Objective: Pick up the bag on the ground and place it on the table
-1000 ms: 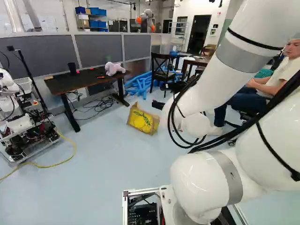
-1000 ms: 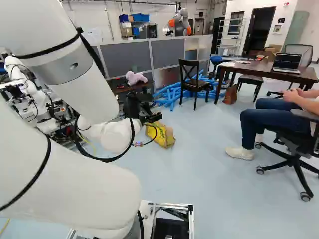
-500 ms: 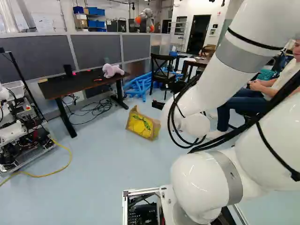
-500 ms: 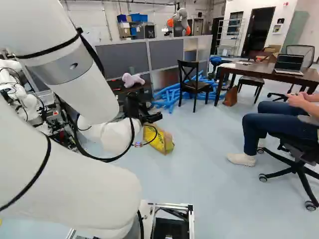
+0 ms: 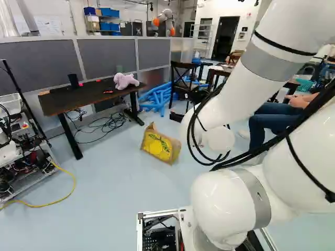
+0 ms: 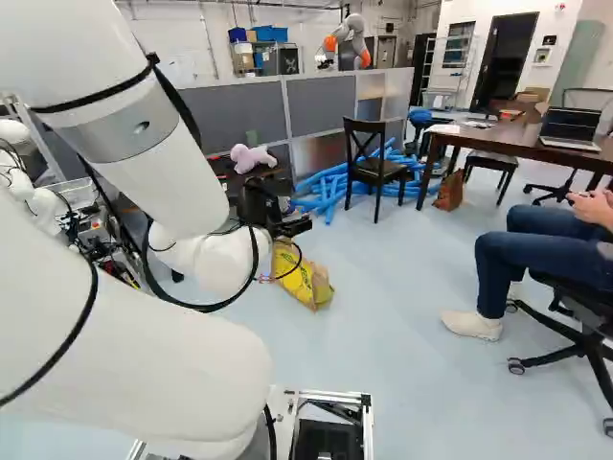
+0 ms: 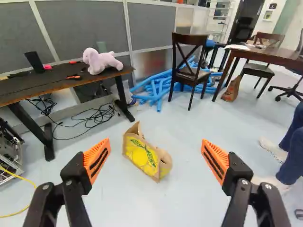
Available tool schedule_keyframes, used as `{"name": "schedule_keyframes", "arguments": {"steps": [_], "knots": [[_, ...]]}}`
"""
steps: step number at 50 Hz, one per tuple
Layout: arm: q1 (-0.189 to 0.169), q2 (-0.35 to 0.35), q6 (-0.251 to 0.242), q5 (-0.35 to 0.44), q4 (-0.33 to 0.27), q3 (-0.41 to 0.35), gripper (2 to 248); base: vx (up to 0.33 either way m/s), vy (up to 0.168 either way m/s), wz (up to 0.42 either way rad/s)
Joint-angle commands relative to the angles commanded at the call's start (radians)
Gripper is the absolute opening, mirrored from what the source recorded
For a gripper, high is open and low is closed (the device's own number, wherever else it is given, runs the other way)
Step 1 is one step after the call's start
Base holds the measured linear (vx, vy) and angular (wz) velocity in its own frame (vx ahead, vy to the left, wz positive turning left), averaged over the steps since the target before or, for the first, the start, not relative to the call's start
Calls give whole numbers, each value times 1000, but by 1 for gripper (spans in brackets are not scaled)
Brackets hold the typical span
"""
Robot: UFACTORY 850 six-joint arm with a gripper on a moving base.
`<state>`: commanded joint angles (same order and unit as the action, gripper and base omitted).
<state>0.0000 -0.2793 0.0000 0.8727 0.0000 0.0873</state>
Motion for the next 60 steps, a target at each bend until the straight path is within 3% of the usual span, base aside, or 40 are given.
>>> {"name": "schedule_keyframes", "arguments": {"steps": [60], "knots": [[0,0,0,0,0,0,247,207,-30,141]]}}
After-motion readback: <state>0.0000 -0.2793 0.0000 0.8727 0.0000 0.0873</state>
